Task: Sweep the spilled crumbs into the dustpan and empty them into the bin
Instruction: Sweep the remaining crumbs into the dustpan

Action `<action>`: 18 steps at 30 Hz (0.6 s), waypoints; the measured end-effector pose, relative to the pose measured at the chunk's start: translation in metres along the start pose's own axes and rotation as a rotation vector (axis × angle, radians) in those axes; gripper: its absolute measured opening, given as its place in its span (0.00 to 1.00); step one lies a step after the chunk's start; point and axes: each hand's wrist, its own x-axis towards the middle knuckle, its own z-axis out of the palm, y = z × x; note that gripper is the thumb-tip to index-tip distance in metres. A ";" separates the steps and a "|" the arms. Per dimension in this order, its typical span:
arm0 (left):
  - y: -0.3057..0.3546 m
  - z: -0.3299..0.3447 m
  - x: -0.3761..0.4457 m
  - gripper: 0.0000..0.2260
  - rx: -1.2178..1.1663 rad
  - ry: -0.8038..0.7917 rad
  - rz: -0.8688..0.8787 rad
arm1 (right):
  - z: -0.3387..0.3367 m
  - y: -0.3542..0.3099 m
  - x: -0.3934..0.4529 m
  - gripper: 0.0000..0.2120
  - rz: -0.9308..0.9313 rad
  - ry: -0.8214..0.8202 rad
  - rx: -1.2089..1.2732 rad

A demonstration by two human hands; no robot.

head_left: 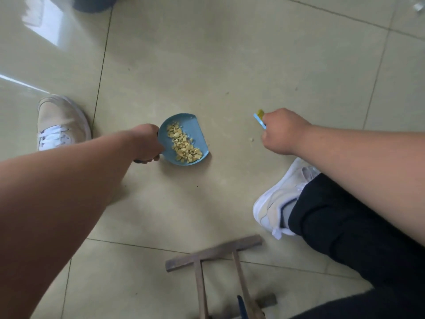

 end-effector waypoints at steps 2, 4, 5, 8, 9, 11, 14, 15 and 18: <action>0.010 0.008 0.001 0.11 0.018 -0.011 0.002 | 0.009 -0.016 -0.002 0.07 -0.025 0.013 0.037; 0.021 0.017 0.000 0.11 0.018 -0.028 0.011 | 0.016 -0.032 -0.005 0.06 -0.063 0.038 0.123; 0.026 0.022 -0.001 0.11 0.019 -0.035 0.021 | 0.018 -0.039 -0.006 0.04 -0.077 0.036 0.187; 0.037 0.035 -0.001 0.10 0.034 -0.056 0.034 | 0.016 -0.053 -0.003 0.07 -0.093 0.018 0.395; 0.040 0.038 -0.001 0.10 0.038 -0.058 0.035 | 0.013 -0.054 -0.001 0.08 -0.090 0.023 0.447; 0.043 0.041 0.000 0.10 0.040 -0.052 0.037 | 0.001 -0.050 0.004 0.07 -0.074 0.045 0.526; 0.044 0.039 0.001 0.10 0.025 -0.053 0.051 | -0.017 -0.035 0.011 0.09 -0.018 0.050 0.651; 0.043 0.037 0.002 0.10 0.025 -0.054 0.056 | -0.022 -0.029 0.014 0.09 0.002 0.050 0.670; 0.038 0.030 0.005 0.08 0.031 -0.039 0.067 | -0.033 -0.008 0.020 0.08 0.089 0.102 0.673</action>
